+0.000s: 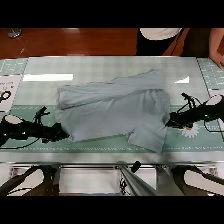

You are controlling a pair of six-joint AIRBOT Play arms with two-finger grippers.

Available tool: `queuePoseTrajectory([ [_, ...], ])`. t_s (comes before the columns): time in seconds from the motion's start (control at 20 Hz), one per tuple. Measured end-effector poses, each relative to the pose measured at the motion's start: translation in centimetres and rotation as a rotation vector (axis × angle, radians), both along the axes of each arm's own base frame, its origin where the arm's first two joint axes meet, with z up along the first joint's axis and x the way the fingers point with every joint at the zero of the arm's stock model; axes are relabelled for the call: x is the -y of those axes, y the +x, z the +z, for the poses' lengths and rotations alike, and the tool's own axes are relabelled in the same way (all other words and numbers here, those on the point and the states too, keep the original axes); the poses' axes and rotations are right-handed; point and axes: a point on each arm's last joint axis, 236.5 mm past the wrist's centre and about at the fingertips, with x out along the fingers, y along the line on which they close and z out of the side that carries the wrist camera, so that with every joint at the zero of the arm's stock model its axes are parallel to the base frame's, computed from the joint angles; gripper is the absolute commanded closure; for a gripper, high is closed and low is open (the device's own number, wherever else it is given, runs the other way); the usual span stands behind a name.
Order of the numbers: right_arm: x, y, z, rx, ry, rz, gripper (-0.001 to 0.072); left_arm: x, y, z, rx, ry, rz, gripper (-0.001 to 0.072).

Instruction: Fold the shirts.

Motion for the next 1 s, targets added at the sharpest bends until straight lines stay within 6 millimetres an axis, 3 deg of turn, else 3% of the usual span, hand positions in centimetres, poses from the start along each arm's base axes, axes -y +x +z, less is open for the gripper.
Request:
queuePoseTrajectory([
  [0.05, -0.4, 0.2, -0.1, 0.006, -0.008, 0.003, 0.069, 0.0, 0.0, 0.0, 0.0, 0.0, 0.0, 0.0682],
  [0.35, -1.2, 1.0, -0.2, 0.031, -0.024, -0.01, 0.0691, -0.1, 0.1, 0.0, 0.003, 0.005, -0.004, 0.0682],
  [0.5, -2.1, 4.1, 2.9, 0.165, 0.014, -0.025, 0.0692, -1.1, 0.9, 0.4, 0.039, 0.047, -0.035, 0.0682],
  [0.6, -1.8, 7.6, 6.5, 0.311, 0.01, -0.044, 0.0693, -3.1, 3.6, 1.4, 0.143, 0.132, -0.055, 0.0682],
  [0.75, -0.9, 13.0, 11.8, 0.505, -0.018, -0.071, 0.0693, -3.6, 7.5, 5.6, 0.277, 0.138, -0.068, 0.0682],
  [0.85, -0.8, 15.7, 13.3, 0.563, -0.028, -0.069, 0.0693, -4.1, 10.6, 8.0, 0.376, 0.152, -0.035, 0.0682],
  [1.0, -0.4, 19.8, 13.6, 0.615, -0.049, -0.082, 0.0692, -4.7, 15.1, 10.5, 0.49, 0.148, 0.036, 0.0681],
])
